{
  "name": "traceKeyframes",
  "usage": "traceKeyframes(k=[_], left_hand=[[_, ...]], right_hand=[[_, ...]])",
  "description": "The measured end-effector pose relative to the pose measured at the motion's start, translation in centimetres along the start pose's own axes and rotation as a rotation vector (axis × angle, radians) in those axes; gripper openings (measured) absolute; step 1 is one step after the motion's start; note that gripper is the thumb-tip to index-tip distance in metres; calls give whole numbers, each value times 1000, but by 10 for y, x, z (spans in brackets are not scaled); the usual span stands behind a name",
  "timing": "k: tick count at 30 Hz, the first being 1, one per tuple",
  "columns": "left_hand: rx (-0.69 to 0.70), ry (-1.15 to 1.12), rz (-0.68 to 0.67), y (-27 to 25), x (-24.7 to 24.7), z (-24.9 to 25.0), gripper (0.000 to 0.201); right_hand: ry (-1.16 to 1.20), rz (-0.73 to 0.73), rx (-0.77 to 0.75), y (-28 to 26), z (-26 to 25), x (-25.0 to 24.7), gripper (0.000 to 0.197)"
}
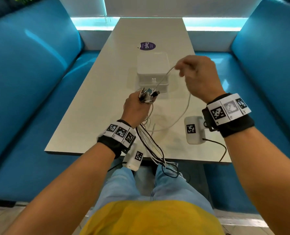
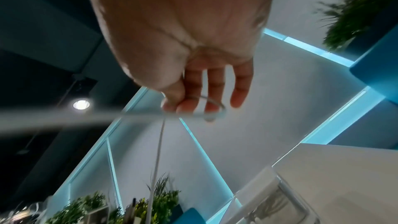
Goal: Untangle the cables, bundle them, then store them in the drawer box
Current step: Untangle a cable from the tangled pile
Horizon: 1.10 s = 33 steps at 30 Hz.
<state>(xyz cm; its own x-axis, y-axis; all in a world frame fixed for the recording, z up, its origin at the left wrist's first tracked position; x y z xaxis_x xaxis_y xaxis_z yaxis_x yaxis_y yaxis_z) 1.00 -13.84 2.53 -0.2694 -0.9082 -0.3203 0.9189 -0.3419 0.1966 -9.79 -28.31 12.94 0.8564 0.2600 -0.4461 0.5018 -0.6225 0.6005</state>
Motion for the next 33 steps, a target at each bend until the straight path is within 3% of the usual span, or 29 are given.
traceKeyframes(k=[5,8,10,13,16,18,21,23,25,28,31,33], left_hand=[[31,137,-66,6,6,6,14],[36,161,-56,11,3,3,11],[36,180,-52,10,1,2,12],[145,234,-80,2,7,13,13],[199,191,-84,-4,9,26,16],[170,148,-72,-2,6,26,16],[95,74,-73,1,3,16,13],[35,79,-104,3,4,2,9],[-3,117,-141,2,4,-12,18],[4,151,-182,1,8,-17,19],[43,157,-165,4,10,-9,16],[84,140,-155,2,13,-2,15]], right_hand=[[59,226,121,13,15,-32,24],[-36,266,180,16,29,-48,24],[-237,162,127,9,30,-42,29],[-436,-150,-141,-19,8,-3,53],[-401,-419,-248,-44,-4,32,37],[-318,-499,-152,-49,0,39,22],[-206,-395,-59,-47,-1,32,21],[-106,-242,-11,-36,-4,20,20],[-36,-74,43,-19,-4,2,18],[10,120,121,1,4,-25,19],[-121,141,119,-3,8,-26,18],[-361,13,33,-18,8,-11,45]])
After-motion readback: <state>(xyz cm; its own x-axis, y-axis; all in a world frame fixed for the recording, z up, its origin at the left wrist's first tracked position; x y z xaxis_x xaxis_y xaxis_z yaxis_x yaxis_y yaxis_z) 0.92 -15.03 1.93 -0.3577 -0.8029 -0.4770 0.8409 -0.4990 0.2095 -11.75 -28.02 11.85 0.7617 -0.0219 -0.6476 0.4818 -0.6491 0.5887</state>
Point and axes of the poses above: each hand's wrist, its own y-axis towards the middle knuckle, its own x-axis out of the palm, z = x × y, the point moved 6 cm from there along y, towards the middle knuckle, and after that the axes turned 14 degrees about z, right-handed, at the moved point
